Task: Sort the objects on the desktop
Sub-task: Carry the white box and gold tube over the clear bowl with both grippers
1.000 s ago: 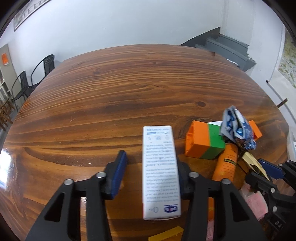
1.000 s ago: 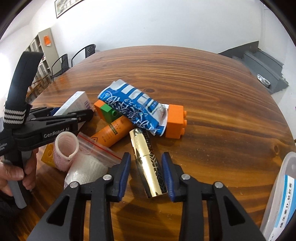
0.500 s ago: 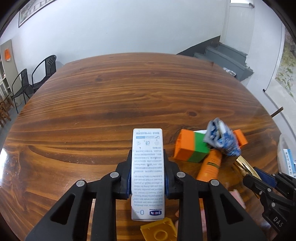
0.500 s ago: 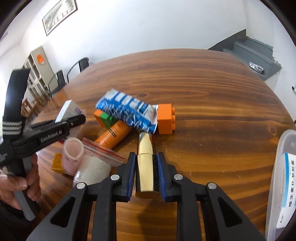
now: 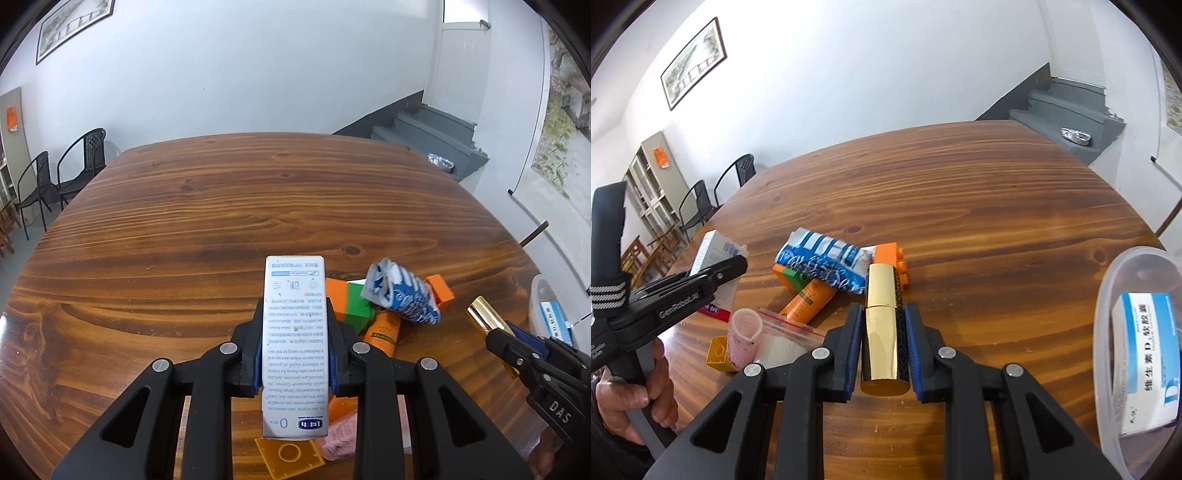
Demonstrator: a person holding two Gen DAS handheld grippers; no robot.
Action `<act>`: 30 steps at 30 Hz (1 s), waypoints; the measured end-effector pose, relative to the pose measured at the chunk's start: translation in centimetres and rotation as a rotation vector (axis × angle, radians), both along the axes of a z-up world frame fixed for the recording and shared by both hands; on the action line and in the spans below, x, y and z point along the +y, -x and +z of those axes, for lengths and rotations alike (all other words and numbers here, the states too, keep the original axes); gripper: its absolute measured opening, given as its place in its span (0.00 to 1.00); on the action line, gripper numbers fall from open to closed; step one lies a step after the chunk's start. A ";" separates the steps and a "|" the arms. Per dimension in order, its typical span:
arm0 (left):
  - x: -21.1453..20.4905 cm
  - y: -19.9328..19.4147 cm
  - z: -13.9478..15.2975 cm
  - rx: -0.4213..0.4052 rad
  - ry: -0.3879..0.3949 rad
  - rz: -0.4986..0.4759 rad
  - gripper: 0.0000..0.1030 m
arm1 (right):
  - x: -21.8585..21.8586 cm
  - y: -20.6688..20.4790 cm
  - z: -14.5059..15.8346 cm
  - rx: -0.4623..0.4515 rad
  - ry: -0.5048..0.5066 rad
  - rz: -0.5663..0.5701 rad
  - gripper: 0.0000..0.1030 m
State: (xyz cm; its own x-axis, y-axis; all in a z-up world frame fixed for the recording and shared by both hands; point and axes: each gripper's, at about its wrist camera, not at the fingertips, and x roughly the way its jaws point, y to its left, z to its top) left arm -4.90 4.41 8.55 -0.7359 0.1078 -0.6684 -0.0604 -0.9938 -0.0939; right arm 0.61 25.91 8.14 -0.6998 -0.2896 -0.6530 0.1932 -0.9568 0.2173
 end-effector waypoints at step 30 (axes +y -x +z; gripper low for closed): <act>10.8 -3.5 1.1 -0.014 -0.077 -0.282 0.27 | 8.2 -3.2 2.3 0.118 0.102 -0.313 0.25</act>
State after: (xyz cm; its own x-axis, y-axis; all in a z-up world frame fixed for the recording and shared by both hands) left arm -1.41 15.23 9.68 -0.6603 0.3576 -0.6604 -0.3313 -0.9279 -0.1712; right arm 3.76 34.10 10.46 -0.8339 -0.1090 -0.5410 -0.0764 -0.9481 0.3088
